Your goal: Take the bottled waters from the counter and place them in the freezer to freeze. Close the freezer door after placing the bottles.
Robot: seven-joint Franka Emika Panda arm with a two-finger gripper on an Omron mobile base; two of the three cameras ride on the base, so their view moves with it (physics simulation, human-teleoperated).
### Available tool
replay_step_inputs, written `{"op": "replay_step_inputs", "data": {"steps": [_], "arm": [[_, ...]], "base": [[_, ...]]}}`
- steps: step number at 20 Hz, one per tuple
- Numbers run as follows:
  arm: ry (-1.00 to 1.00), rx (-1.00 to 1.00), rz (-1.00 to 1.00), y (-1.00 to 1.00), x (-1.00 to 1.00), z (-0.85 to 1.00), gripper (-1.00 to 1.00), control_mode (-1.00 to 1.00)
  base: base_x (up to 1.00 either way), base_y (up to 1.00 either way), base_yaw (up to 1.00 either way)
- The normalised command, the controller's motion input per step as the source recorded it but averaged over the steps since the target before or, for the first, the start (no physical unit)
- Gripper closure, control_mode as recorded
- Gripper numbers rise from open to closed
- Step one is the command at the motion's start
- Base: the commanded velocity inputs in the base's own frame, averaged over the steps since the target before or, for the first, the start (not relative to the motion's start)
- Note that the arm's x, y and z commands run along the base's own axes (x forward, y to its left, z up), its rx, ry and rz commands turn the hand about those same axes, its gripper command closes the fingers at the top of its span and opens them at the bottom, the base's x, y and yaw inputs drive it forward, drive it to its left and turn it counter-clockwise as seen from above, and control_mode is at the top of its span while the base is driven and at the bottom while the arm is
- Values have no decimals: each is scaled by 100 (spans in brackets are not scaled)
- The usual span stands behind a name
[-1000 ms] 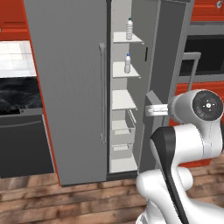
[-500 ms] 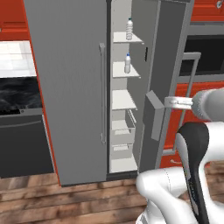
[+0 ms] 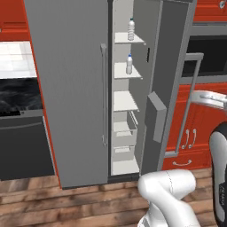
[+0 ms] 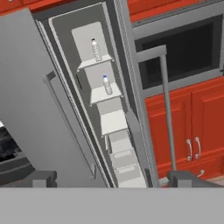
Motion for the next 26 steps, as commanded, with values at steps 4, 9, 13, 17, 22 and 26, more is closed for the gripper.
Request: {"op": "replay_step_inputs", "data": {"steps": [4,9,13,17,22,26], "arm": [[0,14,7,-55,0,0,-100,-100],[0,14,10,-60,0,0,-100,-100],[0,8,12,-47,0,0,-100,-100],[0,7,9,-38,0,0,-100,-100],[0,6,5,-34,2,0,-100,-100],[0,4,5,-17,14,-1,-100,-100]], "base": [[0,0,0],[0,0,0],[0,0,0],[0,0,0],[0,0,0],[0,0,0]]}}
